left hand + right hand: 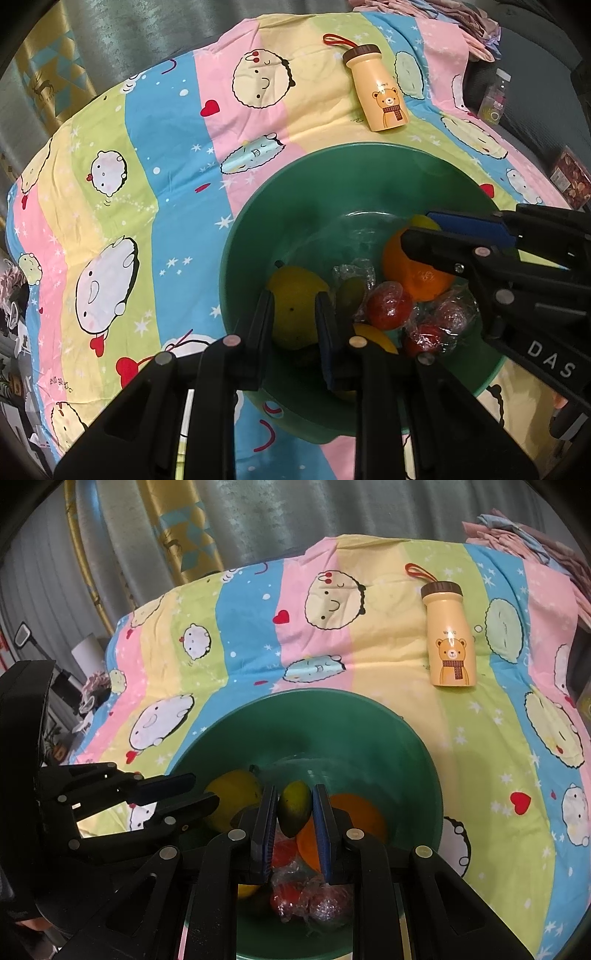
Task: Organize fruits
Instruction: 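Lower both limes into the basin and open both grippers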
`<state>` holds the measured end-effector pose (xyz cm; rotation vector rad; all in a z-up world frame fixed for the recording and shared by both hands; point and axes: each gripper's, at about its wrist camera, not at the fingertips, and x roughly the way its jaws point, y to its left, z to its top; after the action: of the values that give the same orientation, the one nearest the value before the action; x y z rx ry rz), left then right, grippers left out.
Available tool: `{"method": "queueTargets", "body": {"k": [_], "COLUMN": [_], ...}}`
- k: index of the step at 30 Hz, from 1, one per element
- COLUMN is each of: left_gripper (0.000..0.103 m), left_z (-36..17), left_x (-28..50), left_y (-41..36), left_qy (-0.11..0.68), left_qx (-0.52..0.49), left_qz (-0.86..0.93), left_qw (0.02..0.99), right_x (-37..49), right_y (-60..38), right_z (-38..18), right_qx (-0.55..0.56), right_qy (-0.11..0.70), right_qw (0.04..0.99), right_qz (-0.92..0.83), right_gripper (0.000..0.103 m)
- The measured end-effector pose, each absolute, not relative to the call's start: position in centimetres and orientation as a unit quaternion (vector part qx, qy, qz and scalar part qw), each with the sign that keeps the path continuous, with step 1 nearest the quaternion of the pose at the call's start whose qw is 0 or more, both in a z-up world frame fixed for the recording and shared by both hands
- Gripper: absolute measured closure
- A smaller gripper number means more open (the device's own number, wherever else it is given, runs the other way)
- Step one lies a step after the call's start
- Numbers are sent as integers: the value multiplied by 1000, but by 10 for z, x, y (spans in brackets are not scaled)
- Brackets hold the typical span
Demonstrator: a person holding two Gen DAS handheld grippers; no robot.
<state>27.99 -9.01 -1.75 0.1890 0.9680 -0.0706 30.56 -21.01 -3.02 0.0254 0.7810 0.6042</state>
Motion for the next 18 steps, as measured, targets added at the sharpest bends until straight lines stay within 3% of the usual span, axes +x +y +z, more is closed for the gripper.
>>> {"method": "queueTargets", "body": {"k": [18], "left_gripper": [79], "left_z": [-17], "left_x": [279], "left_y": [-91], "left_qy": [464], "left_qx": [90], "left_qz": [-34], "left_qw": [880], "right_x": [304], "right_y": [-213], "right_z": [-28], "right_qx": [18], "right_qy": [371], "right_qw": [884], "right_qz": [283], "right_gripper": [82]}}
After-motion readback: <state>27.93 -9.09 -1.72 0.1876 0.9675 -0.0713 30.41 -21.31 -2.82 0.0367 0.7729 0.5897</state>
